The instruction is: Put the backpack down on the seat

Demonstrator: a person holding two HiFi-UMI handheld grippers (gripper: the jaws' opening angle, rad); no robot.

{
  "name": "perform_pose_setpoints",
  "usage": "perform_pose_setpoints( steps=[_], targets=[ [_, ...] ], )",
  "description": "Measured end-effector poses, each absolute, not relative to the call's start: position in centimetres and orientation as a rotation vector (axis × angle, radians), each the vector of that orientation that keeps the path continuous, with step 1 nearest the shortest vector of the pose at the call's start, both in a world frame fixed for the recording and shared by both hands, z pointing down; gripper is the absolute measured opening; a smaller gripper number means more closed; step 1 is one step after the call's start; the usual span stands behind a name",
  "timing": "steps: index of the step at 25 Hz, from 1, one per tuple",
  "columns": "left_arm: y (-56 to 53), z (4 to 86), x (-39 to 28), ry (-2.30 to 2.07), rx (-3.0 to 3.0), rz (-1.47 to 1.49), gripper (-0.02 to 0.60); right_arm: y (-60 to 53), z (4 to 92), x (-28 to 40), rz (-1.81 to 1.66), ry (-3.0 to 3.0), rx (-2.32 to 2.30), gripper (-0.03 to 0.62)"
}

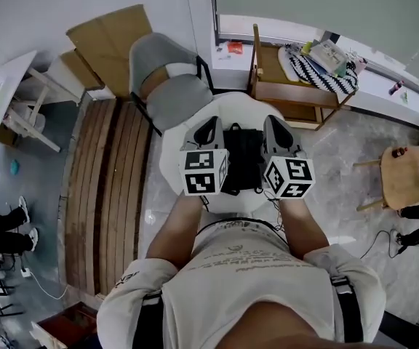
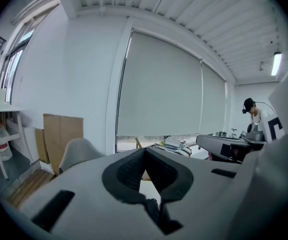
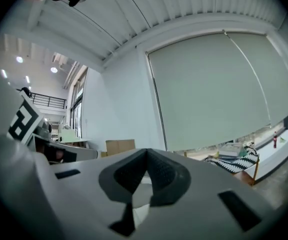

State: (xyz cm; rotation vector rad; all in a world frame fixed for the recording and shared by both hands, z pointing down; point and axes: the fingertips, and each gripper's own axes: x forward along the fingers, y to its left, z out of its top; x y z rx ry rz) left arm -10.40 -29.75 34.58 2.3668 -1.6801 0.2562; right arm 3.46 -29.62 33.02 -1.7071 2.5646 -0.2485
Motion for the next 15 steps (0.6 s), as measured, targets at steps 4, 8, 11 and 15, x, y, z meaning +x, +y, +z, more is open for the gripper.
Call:
perform_pose_setpoints(
  steps=[4, 8, 11, 15],
  targets=[
    [-30.5, 32.9, -9.6, -1.698, 2.430, 0.266, 0.020, -30.1, 31.9, 4.0, -0.246, 2.559, -1.710, 0.026],
    [-30.8, 32.7, -8.9, -1.680, 2.430, 0.245, 0.020, -30.7, 31.4, 4.6, -0.204, 2.575, -1.734, 0.026],
    [-30.8, 32.6, -8.6, -1.690, 2.437, 0.256, 0.020, -31.0, 31.1, 4.9, -0.186, 2.580, -1.744, 0.026],
    [-30.7, 33.0, -7.9, -1.671, 2.429, 0.262, 0.021, -30.8, 31.2, 5.1, -0.180, 2.595, -1.738, 0.026]
  ],
)
